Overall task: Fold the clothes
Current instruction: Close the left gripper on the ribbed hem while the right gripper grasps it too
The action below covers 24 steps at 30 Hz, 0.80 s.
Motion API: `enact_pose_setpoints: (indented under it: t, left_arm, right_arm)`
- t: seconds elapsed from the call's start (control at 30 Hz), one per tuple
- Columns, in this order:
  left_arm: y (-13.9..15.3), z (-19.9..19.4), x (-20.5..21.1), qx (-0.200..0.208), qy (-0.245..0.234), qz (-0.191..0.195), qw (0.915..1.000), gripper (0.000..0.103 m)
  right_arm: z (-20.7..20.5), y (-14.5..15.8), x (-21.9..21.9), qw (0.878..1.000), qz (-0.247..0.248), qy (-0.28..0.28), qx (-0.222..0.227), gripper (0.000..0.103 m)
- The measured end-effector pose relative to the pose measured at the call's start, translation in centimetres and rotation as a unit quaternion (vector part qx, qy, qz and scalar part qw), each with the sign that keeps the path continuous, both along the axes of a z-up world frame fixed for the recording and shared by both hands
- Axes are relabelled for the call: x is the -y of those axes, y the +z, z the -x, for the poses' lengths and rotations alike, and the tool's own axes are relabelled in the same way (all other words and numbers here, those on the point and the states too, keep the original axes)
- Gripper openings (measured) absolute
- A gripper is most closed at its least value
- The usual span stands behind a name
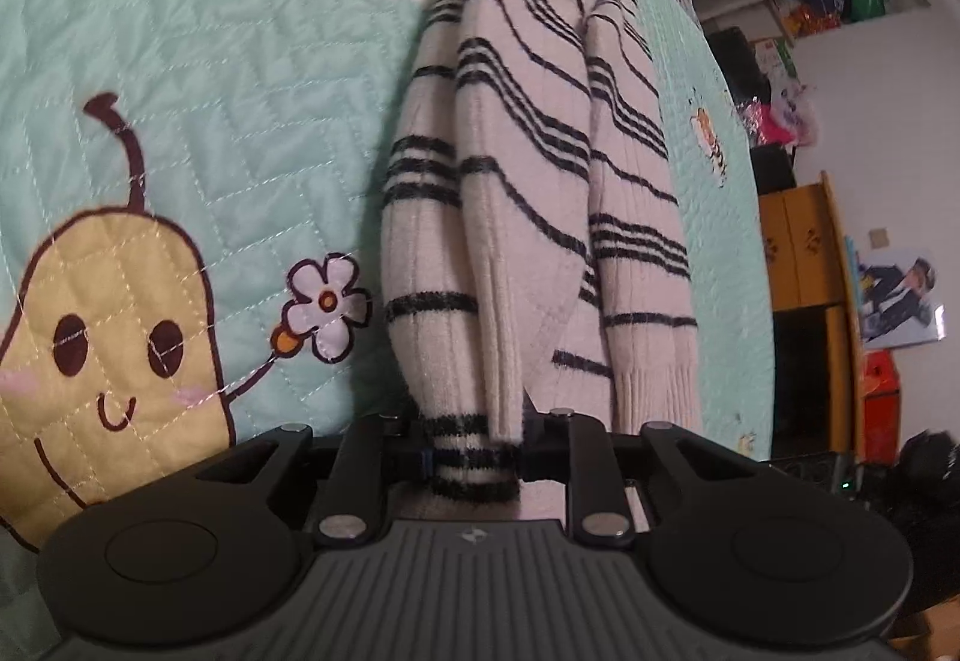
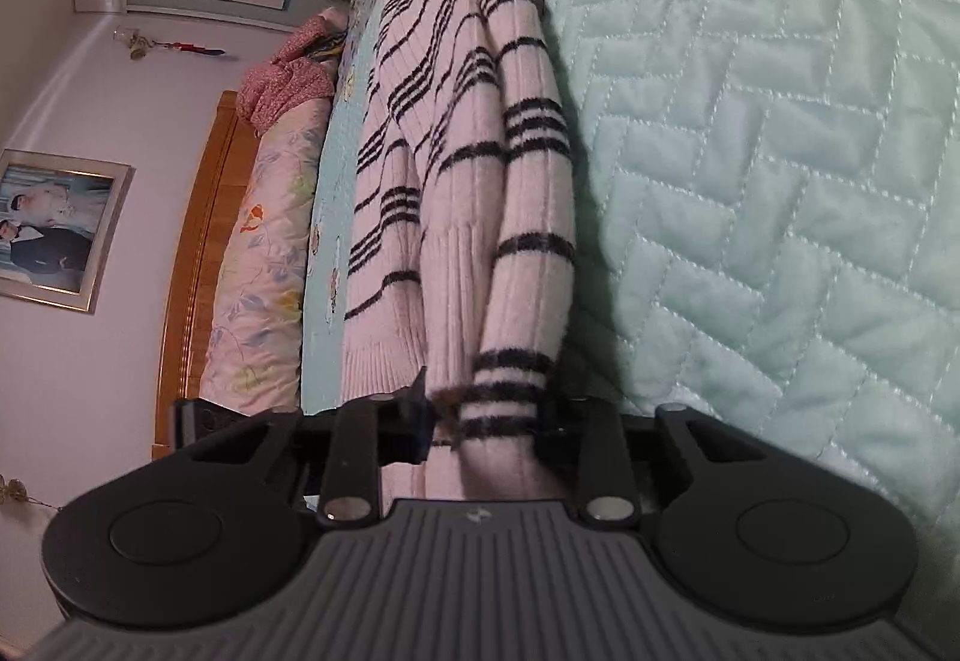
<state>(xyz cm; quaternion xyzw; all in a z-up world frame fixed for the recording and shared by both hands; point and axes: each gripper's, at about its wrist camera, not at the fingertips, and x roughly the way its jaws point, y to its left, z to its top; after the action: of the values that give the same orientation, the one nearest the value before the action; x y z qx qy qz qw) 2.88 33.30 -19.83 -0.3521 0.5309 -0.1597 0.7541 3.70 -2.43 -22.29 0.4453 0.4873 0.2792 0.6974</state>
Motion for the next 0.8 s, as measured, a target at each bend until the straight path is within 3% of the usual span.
enact_pose_setpoints:
  t: [0.3, 0.4, 0.5, 0.57, 0.6, 0.67, 0.7, 0.73, 0.8]
  left_arm:
    - [-1.1, 0.5, -1.4, -0.011, 0.014, 0.078, 0.9968, 0.034]
    - [-0.9, 0.6, -1.3, -0.008, 0.005, 0.088, 0.9961, 0.048]
    - [-0.6, 0.7, -0.9, -0.001, -0.011, 0.092, 0.9957, 0.06]
    - [-0.4, 0.7, -0.7, 0.002, -0.024, 0.088, 0.9958, 0.063]
    - [-0.4, 0.7, -0.6, 0.003, -0.028, 0.086, 0.9959, 0.063]
    - [-0.5, 0.6, -0.3, 0.0, -0.026, 0.074, 0.9969, 0.057]
    - [-0.6, 0.6, -0.1, -0.004, -0.023, 0.062, 0.9978, 0.035]
    - [-0.7, 0.4, 0.1, -0.007, -0.023, 0.049, 0.9985, 0.022]
    - [-0.7, 0.3, 0.4, -0.01, -0.025, 0.032, 0.9991, 0.02]
  right_arm:
    - [-0.3, -0.8, 1.1, 1.0, -0.026, -0.002, -0.007, 0.027]
    - [-0.2, -1.0, 1.6, 0.999, -0.042, -0.005, -0.012, 0.028]
    - [-0.1, -0.9, 1.7, 0.999, -0.053, -0.001, -0.013, 0.037]
    - [0.0, -0.7, 1.7, 0.998, -0.066, 0.001, -0.008, 0.048]
    - [0.0, -0.6, 1.8, 0.997, -0.072, 0.002, -0.006, 0.048]
    - [0.1, -0.3, 1.4, 0.998, -0.055, 0.008, 0.001, 0.043]
    - [0.1, -0.1, 1.2, 0.999, -0.041, 0.011, 0.005, 0.04]
    - [0.1, 0.0, 1.0, 1.0, -0.02, 0.013, 0.006, 0.028]
    - [0.0, 0.0, 0.7, 1.0, 0.005, 0.015, 0.007, 0.022]
